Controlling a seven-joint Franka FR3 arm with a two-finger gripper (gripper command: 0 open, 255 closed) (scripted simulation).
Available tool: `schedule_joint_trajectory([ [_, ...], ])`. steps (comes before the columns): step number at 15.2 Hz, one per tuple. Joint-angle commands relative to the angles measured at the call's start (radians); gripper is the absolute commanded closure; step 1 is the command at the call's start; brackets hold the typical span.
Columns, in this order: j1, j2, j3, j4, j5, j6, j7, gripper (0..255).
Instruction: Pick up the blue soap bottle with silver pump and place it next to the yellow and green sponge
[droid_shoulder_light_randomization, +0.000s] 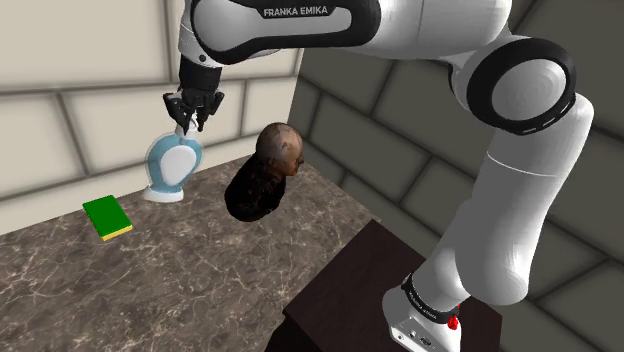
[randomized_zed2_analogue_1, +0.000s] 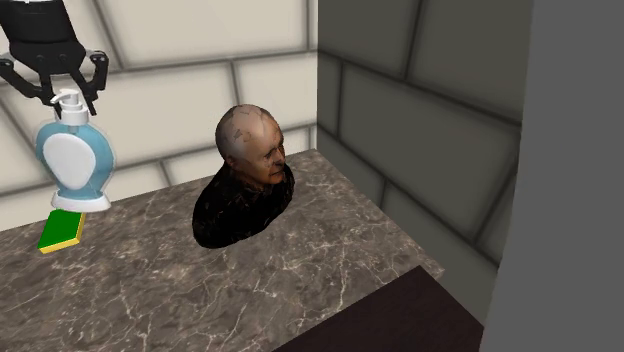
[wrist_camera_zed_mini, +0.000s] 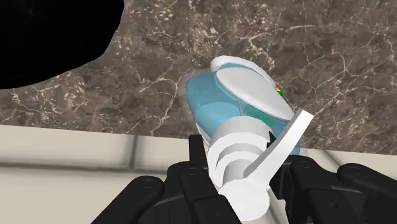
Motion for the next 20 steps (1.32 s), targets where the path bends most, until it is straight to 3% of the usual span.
schedule_joint_trajectory([
  [1,0.023,0.079,0.004,0.086,-0.019,-0.006,0.029,255],
  [4,0.061,0.202,0.004,0.221,-0.044,-0.018,0.067,255],
  [20,0.062,0.26,-0.003,0.097,-0.053,0.163,0.07,255],
])
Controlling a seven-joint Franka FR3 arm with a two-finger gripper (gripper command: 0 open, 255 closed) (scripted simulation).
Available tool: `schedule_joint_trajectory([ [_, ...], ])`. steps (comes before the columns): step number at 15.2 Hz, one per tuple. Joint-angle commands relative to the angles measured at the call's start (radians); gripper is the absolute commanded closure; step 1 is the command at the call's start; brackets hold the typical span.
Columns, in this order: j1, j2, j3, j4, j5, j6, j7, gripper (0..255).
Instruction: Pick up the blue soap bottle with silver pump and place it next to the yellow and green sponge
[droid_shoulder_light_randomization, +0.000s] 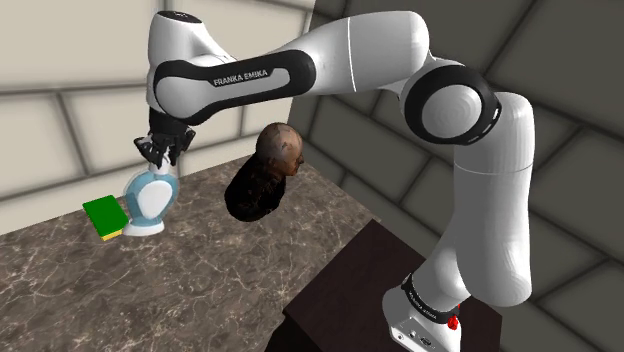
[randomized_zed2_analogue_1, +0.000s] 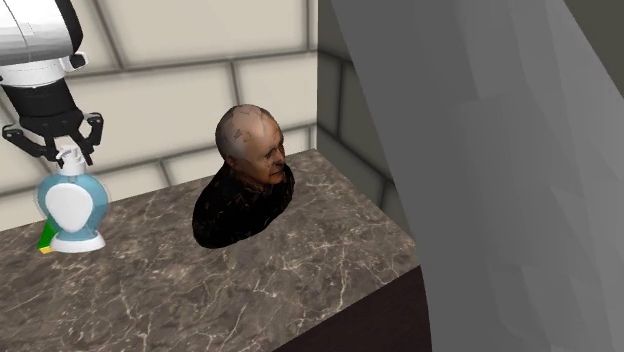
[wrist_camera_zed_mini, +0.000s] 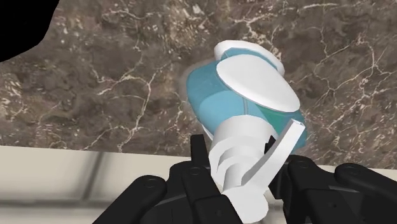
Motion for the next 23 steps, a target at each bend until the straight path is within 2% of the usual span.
schedule_joint_trajectory([
  [1,-0.001,0.004,-0.001,-0.007,0.0,0.011,-0.001,255],
  [7,-0.001,0.004,-0.001,-0.007,0.0,0.011,-0.001,255],
  [8,-0.001,0.004,-0.001,-0.007,0.0,0.011,-0.001,0],
  [13,-0.001,0.004,-0.001,-0.007,0.0,0.011,-0.001,0],
  [17,-0.008,-0.065,0.005,0.013,0.01,-0.076,-0.007,0],
  [23,-0.008,-0.065,0.005,0.013,0.01,-0.076,-0.007,0],
])
